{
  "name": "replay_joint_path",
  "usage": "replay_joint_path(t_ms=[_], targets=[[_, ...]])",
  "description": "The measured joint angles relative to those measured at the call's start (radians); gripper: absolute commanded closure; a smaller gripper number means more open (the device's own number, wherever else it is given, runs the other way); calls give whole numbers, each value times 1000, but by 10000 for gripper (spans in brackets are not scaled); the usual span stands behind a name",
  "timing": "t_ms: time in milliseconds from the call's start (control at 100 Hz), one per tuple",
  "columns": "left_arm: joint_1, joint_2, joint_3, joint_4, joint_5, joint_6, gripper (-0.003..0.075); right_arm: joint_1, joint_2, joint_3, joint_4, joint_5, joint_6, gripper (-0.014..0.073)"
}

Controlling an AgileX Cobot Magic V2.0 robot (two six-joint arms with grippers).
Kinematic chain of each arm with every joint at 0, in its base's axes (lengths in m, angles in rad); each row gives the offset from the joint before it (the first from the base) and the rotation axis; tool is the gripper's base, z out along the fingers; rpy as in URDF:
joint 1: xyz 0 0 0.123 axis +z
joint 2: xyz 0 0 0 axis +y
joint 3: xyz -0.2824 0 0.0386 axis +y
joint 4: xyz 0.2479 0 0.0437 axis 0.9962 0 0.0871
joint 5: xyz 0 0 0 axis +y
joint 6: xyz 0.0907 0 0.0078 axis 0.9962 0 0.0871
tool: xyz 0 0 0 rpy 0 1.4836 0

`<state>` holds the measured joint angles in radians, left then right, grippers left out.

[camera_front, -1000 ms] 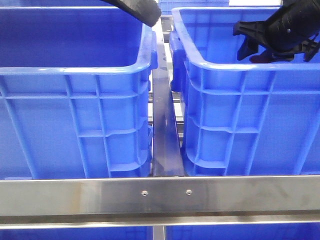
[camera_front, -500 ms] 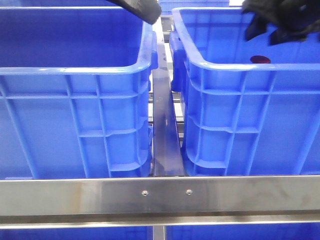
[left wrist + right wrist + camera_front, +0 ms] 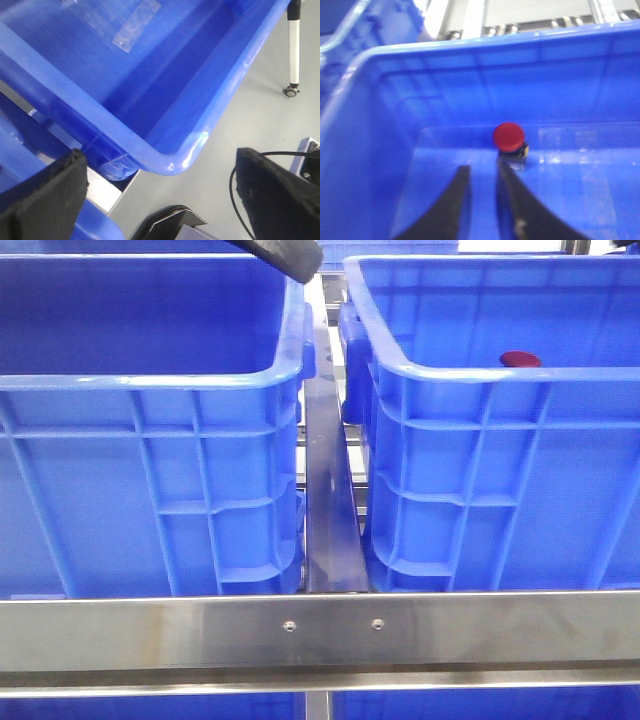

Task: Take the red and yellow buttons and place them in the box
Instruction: 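Grasp a yellow push button with the left gripper and lift it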

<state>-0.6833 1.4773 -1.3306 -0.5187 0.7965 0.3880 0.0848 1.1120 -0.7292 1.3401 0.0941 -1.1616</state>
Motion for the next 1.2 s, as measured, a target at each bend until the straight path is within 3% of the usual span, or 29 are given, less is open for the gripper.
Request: replay_joint_path(t_ms=[50,480,1000,1200], targets=[[0,0,0,7,-7,0,155,0,-52,36,-1,11,0,671],[27,-60,0,63,-32,0,155,0,-411,264,-8,112,-2,664],[359,-69,0,76,52,-5,155,0,-427,272,-13,131,-4,664],[434,-13,0,89,101,-64,155,0,-427,272,-13,131,-4,664]])
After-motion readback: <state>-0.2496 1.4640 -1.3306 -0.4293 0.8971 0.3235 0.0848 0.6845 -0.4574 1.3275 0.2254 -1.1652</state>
